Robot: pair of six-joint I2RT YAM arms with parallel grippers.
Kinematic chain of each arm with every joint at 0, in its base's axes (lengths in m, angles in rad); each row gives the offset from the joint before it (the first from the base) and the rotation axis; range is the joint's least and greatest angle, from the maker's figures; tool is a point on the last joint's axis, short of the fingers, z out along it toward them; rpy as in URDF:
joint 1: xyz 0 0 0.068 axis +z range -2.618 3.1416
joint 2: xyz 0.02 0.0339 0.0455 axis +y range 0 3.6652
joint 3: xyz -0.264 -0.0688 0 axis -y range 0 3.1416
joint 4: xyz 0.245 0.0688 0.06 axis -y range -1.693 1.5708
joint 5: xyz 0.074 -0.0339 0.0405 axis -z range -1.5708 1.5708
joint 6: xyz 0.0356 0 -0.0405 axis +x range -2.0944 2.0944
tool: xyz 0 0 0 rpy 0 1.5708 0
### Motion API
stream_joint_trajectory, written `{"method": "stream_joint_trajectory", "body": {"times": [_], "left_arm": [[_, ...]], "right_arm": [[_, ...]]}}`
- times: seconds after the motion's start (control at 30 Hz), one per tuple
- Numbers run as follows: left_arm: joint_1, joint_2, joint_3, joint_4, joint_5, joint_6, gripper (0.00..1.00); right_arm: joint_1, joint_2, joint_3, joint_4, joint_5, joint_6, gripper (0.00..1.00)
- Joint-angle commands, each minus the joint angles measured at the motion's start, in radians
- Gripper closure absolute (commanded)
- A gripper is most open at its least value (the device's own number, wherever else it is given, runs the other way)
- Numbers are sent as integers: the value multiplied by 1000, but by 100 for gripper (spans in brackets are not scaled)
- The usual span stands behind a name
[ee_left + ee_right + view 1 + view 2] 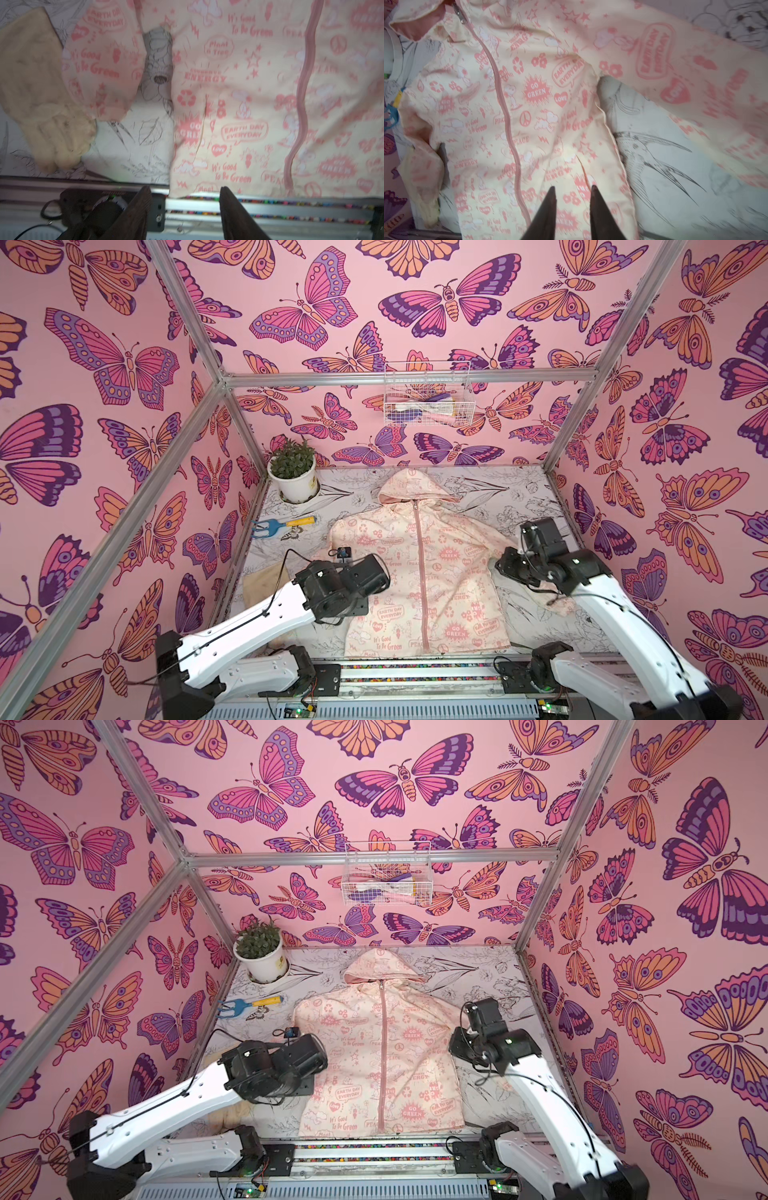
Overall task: Unzip the jacket
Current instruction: Flatten out the jacket at the center of the board.
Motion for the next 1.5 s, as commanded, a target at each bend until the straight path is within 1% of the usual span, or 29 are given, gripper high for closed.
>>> {"method": "stream_joint_trajectory", "body": {"times": [0.0,0.07,0.17,0.23,0.3,0.33,0.37,0.4,0.43,0.5,0.57,0.6,0.67,0.8,0.9,0.93,1.0,1.07,1.17,1.27,1.4,1.47], "left_arm": [[195,45,-49,326,126,253,48],[286,112,-30,405,169,322,51],[384,287,47,428,257,394,53],[419,395,102,431,303,426,55],[436,489,154,446,323,446,57],[442,539,180,456,334,455,57],[451,583,210,463,348,460,58],[456,618,232,471,358,467,59],[461,660,261,480,366,476,60],[467,724,317,482,376,495,61],[469,776,369,491,384,519,62],[468,787,380,506,390,529,63],[469,801,378,564,405,544,65],[469,800,320,711,415,562,71],[469,801,281,786,435,584,72],[469,803,265,806,438,590,73],[469,811,243,843,456,608,73],[469,827,234,857,472,621,73],[469,847,230,862,496,634,73],[469,847,212,881,505,636,73],[469,838,187,902,512,628,73],[469,836,174,909,512,622,73]], "right_arm": [[-40,180,82,200,-51,-64,78],[-76,306,155,198,-60,-101,81],[-132,435,213,224,-81,-119,81],[-164,518,240,225,-84,-139,80],[-191,579,271,223,-73,-165,79],[-206,607,296,203,-68,-186,76],[-219,629,321,164,-62,-210,69],[-226,638,345,132,-54,-230,62],[-230,634,365,96,-34,-249,57],[-230,591,383,35,-1,-262,49],[-232,528,388,-49,84,-229,49],[-236,499,384,-78,94,-219,49],[-252,428,357,-115,55,-201,49],[-273,293,240,-140,-2,-124,51],[-299,203,130,-128,21,-58,53],[-320,183,96,-112,42,-38,55],[-377,165,41,-54,32,-19,56],[-445,190,24,-8,29,-23,58],[-511,301,79,7,15,-88,64],[-522,421,147,12,8,-132,70],[-521,545,148,86,-41,-133,86],[-521,590,134,124,-37,-123,91]]}}
